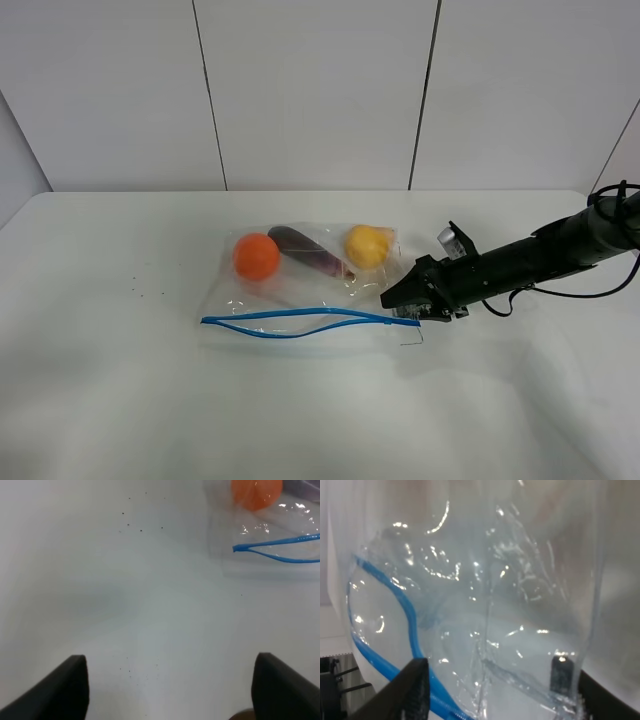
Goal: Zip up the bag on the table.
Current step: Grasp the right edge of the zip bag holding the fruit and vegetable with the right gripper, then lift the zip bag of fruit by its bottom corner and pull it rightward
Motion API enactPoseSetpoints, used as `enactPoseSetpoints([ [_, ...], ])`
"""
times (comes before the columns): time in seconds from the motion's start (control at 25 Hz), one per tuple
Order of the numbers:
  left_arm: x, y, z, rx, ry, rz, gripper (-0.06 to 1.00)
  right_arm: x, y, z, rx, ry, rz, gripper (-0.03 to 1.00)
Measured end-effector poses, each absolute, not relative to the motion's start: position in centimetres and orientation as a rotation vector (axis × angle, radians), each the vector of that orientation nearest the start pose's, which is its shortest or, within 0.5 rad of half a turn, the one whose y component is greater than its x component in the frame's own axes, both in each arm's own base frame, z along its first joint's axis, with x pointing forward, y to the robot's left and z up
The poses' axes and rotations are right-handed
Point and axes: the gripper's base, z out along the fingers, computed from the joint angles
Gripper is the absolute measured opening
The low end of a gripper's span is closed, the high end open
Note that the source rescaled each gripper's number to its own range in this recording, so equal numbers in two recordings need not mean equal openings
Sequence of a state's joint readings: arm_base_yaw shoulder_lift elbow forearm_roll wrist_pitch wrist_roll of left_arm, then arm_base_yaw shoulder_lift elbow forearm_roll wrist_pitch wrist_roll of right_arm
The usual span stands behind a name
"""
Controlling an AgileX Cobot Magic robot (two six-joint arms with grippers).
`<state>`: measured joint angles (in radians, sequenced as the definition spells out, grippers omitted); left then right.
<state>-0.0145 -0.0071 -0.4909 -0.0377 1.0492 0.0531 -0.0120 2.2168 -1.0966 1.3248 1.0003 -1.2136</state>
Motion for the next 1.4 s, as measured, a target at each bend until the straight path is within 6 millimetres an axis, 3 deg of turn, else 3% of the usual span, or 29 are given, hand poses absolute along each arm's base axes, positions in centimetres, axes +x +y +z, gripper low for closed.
enactPoseSetpoints([
  [0.12, -0.5, -0.3, 27.6, 0.070, 2.033, -0.021, 1.00, 35.8, 7.0, 6.9, -0.205, 2.613, 1.343, 0.55],
  [0.24, -0.5, -0.3, 27.6, 0.070, 2.033, -0.021, 1.00, 35.8, 7.0, 6.9, -0.205, 2.613, 1.343, 0.27],
  [0.4, -0.5, -0.3, 27.6, 0.070, 2.033, -0.021, 1.00, 35.9, 7.1, 7.1, -0.192, 2.601, 1.363, 0.08],
  [0.68, -0.5, -0.3, 27.6, 0.070, 2.033, -0.021, 1.00, 35.9, 7.2, 7.2, -0.173, 2.583, 1.392, 0.00],
  [1.04, -0.5, -0.3, 27.6, 0.070, 2.033, -0.021, 1.00, 35.5, 7.8, 8.2, -0.157, 2.535, 1.584, 0.00],
  [1.4, -0.5, -0.3, 27.6, 0.070, 2.033, -0.021, 1.00, 35.4, 7.9, 8.6, 0.036, 2.561, 1.698, 0.00],
])
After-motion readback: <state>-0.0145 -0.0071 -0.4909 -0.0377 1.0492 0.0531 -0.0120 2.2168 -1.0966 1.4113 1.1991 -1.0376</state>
